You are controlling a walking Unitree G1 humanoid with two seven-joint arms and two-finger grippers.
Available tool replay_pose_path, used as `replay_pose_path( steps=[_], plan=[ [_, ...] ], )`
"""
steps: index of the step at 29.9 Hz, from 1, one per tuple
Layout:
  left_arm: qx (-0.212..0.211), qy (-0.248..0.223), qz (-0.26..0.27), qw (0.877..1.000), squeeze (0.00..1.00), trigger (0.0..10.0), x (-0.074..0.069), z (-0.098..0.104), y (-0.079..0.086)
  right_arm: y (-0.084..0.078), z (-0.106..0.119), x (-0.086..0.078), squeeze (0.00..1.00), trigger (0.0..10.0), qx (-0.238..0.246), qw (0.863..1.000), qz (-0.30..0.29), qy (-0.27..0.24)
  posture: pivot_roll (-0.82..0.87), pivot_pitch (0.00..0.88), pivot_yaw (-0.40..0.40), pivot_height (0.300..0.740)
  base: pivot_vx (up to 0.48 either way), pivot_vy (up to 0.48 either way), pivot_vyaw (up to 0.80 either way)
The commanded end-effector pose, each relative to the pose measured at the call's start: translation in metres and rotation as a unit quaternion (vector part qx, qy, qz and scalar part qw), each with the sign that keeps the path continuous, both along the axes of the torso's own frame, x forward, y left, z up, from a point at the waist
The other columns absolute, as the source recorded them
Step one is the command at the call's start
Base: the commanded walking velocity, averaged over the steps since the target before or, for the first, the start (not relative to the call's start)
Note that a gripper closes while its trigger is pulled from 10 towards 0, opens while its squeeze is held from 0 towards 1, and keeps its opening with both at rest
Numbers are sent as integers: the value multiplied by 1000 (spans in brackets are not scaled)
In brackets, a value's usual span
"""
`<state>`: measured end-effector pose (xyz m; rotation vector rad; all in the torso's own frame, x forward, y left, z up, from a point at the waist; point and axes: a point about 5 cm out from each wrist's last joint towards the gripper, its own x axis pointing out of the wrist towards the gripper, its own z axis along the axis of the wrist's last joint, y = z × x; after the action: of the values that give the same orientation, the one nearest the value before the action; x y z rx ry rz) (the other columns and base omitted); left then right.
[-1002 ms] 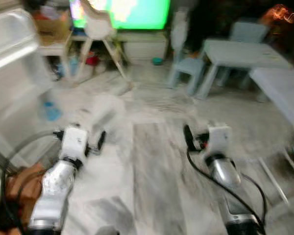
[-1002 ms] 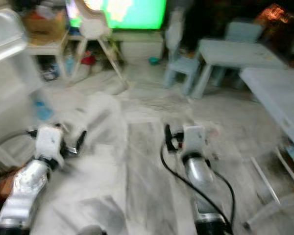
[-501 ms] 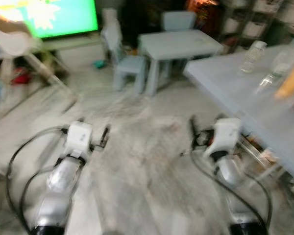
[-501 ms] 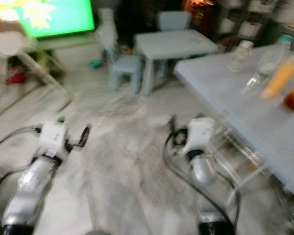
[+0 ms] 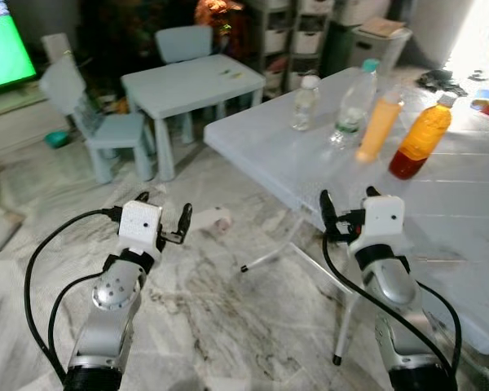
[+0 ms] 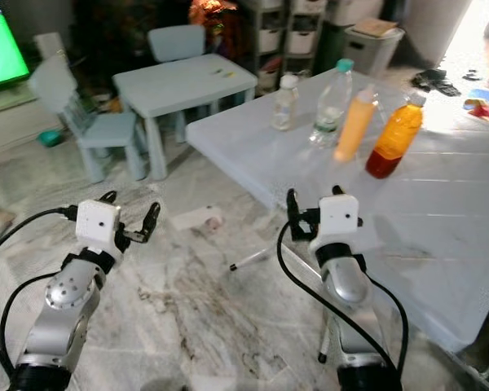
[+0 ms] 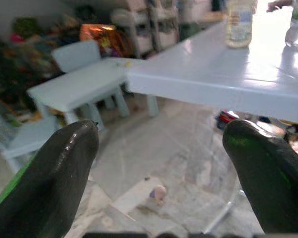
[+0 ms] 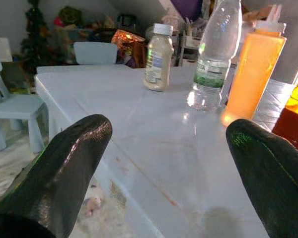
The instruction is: Restocking fridge
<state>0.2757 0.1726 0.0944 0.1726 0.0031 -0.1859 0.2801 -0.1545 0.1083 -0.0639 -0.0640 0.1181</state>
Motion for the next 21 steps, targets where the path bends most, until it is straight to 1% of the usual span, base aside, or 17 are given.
replay_pose_path(
  steps=[1,10,12,21],
  plan=[
    [-5,-12,-13,1000,0,10000,3,5,-9,-8,7,1,0,10000,-8,1000,-7,-15,-4,0,-32,740,480,0,-800],
    [-10,-13,-16,1000,0,10000,2,4,-11,-7,8,1,0,10000,-9,1000,-3,-21,-5,0,-34,740,480,0,-800],
    [-19,-15,-16,1000,0,10000,3,4,-12,-6,9,1,0,10000,-15,1000,-1,-23,-7,0,-33,740,201,0,0],
    [-11,-13,-14,1000,0,10000,2,4,-10,-5,11,1,0,10000,-20,999,5,-28,-3,0,-26,740,0,0,0]
  ],
)
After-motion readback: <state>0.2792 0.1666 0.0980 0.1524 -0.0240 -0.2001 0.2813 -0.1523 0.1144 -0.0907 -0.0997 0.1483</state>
